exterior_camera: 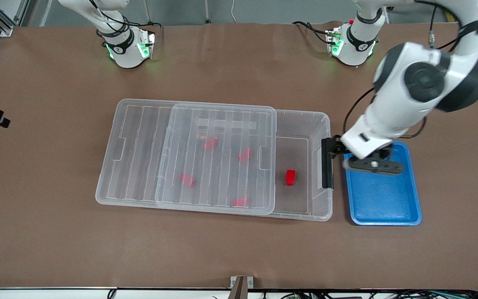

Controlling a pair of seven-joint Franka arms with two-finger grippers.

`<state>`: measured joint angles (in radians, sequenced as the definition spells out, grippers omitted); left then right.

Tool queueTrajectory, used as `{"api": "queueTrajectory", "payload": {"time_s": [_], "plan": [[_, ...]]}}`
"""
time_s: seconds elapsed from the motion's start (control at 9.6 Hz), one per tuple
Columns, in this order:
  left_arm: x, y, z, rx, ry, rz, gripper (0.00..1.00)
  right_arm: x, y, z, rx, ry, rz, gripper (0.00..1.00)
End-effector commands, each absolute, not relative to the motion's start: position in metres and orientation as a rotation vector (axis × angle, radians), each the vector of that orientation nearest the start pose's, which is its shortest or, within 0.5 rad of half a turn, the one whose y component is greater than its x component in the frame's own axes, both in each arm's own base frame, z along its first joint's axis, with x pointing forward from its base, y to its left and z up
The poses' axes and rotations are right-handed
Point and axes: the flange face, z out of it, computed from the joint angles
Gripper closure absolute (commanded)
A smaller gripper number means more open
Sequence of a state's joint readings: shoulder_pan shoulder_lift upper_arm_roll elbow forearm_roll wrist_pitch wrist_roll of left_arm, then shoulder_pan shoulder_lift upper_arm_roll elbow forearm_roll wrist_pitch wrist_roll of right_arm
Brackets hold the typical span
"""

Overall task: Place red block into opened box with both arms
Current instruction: 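Raise the left arm away while the right gripper reaches the lid edge, then slide the clear lid back over the box with the right gripper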

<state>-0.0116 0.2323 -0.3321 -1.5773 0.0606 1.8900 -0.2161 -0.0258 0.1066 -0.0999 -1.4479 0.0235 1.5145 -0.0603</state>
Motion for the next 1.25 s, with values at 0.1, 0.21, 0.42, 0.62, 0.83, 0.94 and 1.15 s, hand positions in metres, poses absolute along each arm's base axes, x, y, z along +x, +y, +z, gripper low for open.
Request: {"api": "queueTrajectory", "payload": {"time_s": [0.1,0.21,0.42,0.62,0.83,0.94,1.15], "plan": [[0.593,-0.108,0.560,-3.189,0.193,-0.117,0.00,0.617,-0.052,0.540,-3.062,-0.029,0.136,0.99],[0.583,-0.084,0.583,-3.179,0.174,-0.146,0.00,0.621,-0.053,0.504,-3.047,-0.076,0.192,1.00],[0.568,-0.056,0.606,-3.175,0.104,-0.131,0.00,0.621,-0.036,0.432,-3.056,-0.114,0.146,1.00],[0.559,-0.045,0.611,-3.172,0.046,-0.073,0.00,0.611,-0.010,0.381,-3.040,-0.152,0.132,1.00],[0.560,-0.037,0.610,-3.161,0.051,-0.069,0.00,0.604,0.000,0.362,-2.971,-0.103,0.179,1.00],[0.562,-0.036,0.611,-3.161,0.044,-0.071,0.00,0.602,0.012,0.358,-2.952,-0.119,0.190,1.00],[0.564,-0.042,0.619,-3.164,0.037,-0.090,0.00,0.602,0.020,0.351,-2.933,-0.121,0.206,1.00]]}}
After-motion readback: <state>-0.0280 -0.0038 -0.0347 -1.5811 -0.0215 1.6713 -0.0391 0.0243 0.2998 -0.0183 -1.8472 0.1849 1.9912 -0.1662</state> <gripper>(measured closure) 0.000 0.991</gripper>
